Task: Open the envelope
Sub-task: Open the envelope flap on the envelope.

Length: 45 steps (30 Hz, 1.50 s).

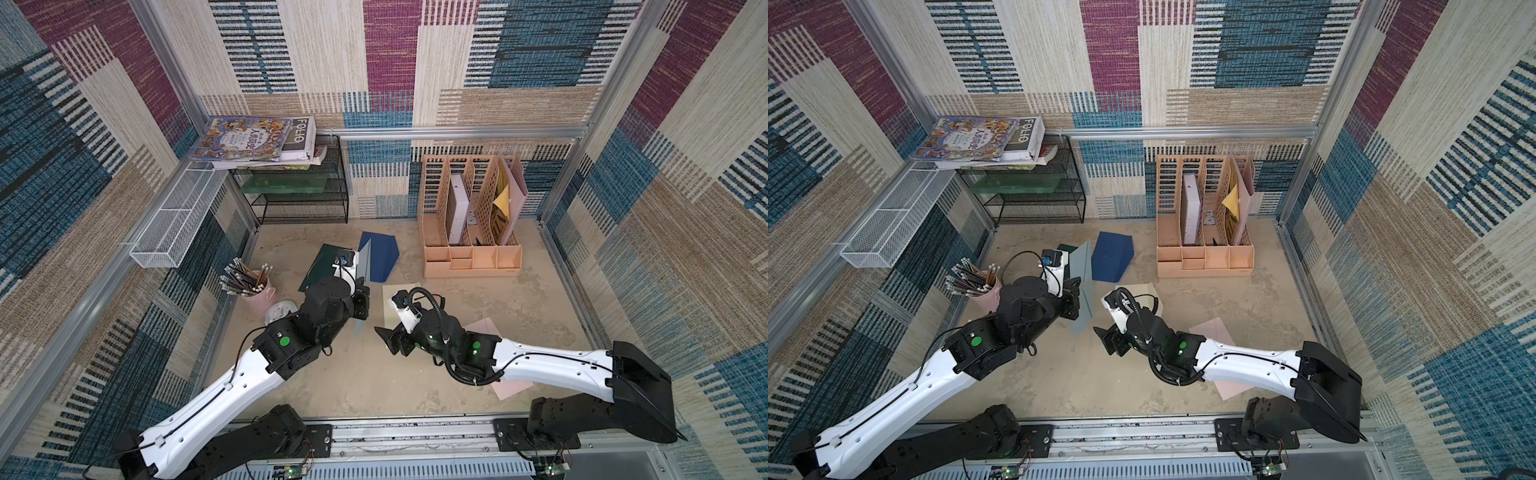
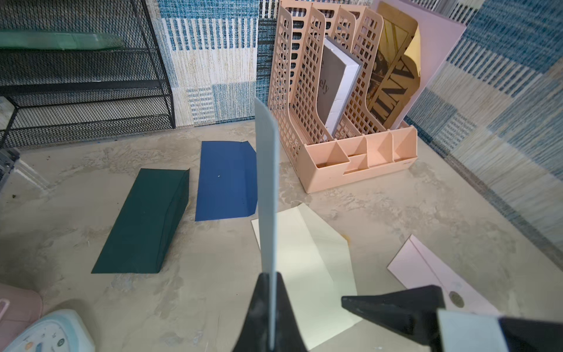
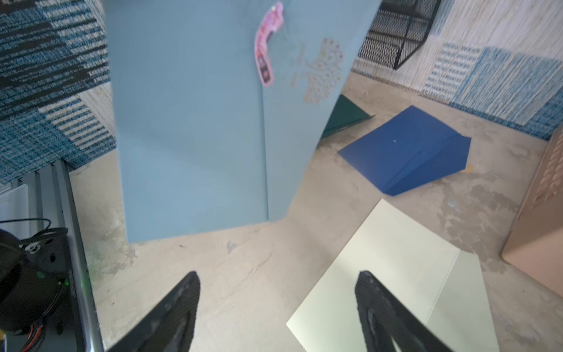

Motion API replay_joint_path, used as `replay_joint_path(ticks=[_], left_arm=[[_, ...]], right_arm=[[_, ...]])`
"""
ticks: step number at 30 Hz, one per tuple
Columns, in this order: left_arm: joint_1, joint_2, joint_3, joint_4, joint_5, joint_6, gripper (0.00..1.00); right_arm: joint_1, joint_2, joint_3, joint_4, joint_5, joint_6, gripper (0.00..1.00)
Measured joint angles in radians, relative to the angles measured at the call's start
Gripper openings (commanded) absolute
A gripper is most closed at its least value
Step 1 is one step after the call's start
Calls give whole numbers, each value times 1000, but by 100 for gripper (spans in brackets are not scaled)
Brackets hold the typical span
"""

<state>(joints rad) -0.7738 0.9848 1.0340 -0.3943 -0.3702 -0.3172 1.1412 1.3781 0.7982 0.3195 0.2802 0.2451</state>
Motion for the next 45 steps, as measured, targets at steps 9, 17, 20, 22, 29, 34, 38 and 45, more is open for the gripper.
replay_joint_path(ticks=[9,17,20,22,29,34,38,45], left_arm=[[0,63,65,-83,8,-166,0],[2,48,64,-109,4,-230,0],[2,43,61,-113,-1,-248,0],[2,40,59,-116,0,-258,0],[2,12,38,-131,-23,-278,0],[2,5,37,-141,-24,-298,0],[2,13,39,-153,-23,-306,0],[2,9,38,-153,-5,-309,0]], right_arm=[[16,119,98,127,140,-112,82],[-26,197,187,119,202,-141,82],[-41,217,217,105,205,-141,82],[-46,225,232,89,208,-139,82],[-58,227,250,49,216,-114,82],[-85,251,280,19,230,-85,82],[-85,257,292,10,239,-81,82],[-93,251,295,-5,240,-85,43]])
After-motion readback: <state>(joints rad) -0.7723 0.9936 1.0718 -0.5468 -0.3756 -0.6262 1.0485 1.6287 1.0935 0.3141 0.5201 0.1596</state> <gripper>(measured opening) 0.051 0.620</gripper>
